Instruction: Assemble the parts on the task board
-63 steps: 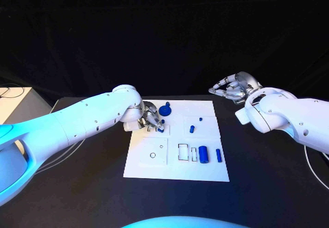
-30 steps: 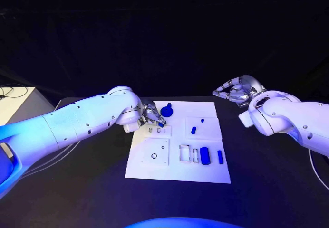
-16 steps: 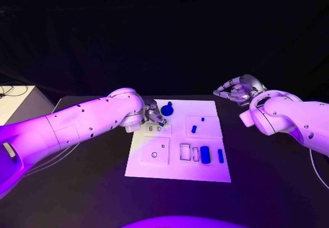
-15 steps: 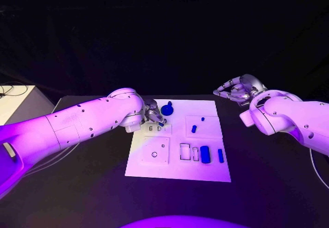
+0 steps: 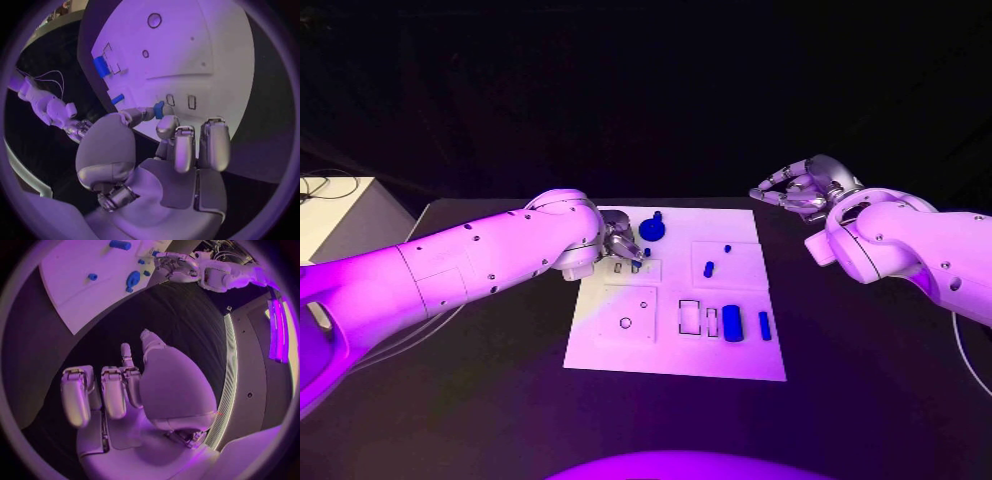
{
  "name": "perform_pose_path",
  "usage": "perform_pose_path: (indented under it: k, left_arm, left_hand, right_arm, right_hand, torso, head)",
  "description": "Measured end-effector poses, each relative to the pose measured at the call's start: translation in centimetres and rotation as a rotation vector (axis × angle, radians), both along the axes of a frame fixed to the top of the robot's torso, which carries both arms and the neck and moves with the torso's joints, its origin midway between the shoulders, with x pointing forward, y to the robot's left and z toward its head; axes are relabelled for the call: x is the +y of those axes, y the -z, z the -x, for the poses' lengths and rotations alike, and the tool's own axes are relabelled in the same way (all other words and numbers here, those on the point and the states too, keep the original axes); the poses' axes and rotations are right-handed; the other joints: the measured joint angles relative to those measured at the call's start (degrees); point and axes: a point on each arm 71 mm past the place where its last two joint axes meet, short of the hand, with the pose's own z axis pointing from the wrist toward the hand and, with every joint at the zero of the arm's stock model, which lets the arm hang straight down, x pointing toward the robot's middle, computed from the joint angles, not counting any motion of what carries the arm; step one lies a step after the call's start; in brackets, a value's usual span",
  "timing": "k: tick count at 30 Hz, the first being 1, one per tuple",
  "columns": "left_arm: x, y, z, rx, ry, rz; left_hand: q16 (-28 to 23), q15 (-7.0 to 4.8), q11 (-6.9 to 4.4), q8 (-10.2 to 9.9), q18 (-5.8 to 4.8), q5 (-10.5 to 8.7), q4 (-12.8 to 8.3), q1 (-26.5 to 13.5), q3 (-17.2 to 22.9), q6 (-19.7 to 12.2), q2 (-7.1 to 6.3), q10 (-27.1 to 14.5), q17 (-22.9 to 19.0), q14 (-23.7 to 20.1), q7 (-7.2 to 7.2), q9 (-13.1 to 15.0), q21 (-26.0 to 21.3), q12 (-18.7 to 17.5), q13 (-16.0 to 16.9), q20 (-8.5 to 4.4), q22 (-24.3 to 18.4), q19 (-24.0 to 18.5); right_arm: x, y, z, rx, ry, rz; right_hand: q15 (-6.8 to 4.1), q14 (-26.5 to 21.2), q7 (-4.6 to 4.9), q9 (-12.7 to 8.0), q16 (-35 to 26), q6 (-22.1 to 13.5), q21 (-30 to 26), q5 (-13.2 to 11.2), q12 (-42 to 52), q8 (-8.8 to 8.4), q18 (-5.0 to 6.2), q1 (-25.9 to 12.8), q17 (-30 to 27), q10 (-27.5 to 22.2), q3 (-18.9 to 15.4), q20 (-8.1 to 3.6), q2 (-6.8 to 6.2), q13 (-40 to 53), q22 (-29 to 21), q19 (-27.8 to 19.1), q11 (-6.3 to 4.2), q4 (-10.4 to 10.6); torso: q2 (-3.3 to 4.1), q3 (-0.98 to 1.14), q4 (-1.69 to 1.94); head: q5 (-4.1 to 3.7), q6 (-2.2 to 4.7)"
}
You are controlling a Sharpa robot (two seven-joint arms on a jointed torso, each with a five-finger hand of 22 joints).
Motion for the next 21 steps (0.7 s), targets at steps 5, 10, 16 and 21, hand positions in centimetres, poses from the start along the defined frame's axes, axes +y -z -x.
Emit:
perform_pose_path:
  k: [5, 10, 16, 21]
  left_arm:
    - [0.16, 0.20, 0.07, -0.002, -0.002, -0.005]
    - [0.20, 0.40, 0.18, -0.001, -0.001, -0.008]
    - [0.23, 0.51, 0.23, 0.001, -0.001, -0.009]
    - [0.27, 0.60, 0.24, 0.003, -0.002, -0.009]
  left_hand:
    - [0.0, 0.00, 0.00, 0.0, 0.00, 0.00, 0.0, 0.0, 0.0, 0.1, 0.01, 0.0, 0.0, 0.0, 0.01, 0.0, 0.0, 0.0, 0.0, 0.00, 0.0, 0.0]
    - [0.0, 0.00, 0.00, -0.1, 0.00, -0.01, 0.0, 0.0, 0.0, 0.1, 0.04, 0.0, 0.0, 0.0, 0.01, 0.0, 0.0, -0.2, -0.1, 0.00, 0.0, 0.0]
    - [0.0, 0.00, 0.00, -0.2, 0.00, -0.01, 0.0, 0.2, 0.0, 0.1, 0.19, 0.0, 0.0, 0.0, 0.01, 0.0, 0.0, -0.2, -0.1, 0.00, 0.0, 0.0]
    - [0.0, 0.00, 0.01, -0.2, 0.00, -0.03, 0.0, 0.2, 0.0, 0.1, 0.24, 0.0, 0.0, 0.0, 0.01, 0.0, 0.0, -0.2, -0.2, 0.00, 0.0, 0.0]
  right_arm:
    - [-0.03, 0.06, 0.02, 0.001, 0.000, 0.000]
    - [-0.05, 0.10, 0.02, 0.002, 0.001, 0.000]
    - [-0.07, 0.11, 0.03, 0.003, 0.002, 0.000]
    - [-0.08, 0.13, 0.03, 0.003, 0.002, 0.001]
  right_hand:
    - [0.00, 0.0, 0.00, 0.1, 0.0, 0.0, 0.0, 0.0, 0.0, 0.00, 0.00, -0.2, 0.0, 0.0, 0.0, 0.00, -0.23, 0.0, 0.0, 0.0, 0.00, 0.0]
    - [0.00, 0.0, 0.00, 0.0, 0.0, 0.0, 0.0, 0.0, 0.0, 0.00, 0.00, -0.2, 0.0, 0.0, 0.0, 0.00, -0.23, 0.0, 0.0, 0.0, 0.00, 0.0]
    - [0.00, 0.0, 0.00, 0.1, 0.0, 0.0, 0.0, 0.0, 0.0, 0.00, 0.00, -0.5, 0.0, 0.0, 0.0, 0.00, 0.09, 0.0, 0.0, 0.0, 0.00, 0.0]
    - [0.00, 0.0, 0.00, 0.1, 0.0, 0.0, 0.0, 0.0, 0.0, 0.00, 0.00, -0.5, 0.0, 0.0, 0.0, 0.00, 0.08, 0.0, 0.0, 0.0, 0.00, 0.0]
  torso:
    - [0.00, -0.03, 0.01]
    - [0.00, -0.03, 0.01]
    - [0.01, -0.02, 0.00]
    - [0.01, -0.01, 0.00]
  head:
    - [0.05, -0.12]
    - [0.08, -0.20]
    - [0.08, -0.27]
    - [0.04, -0.40]
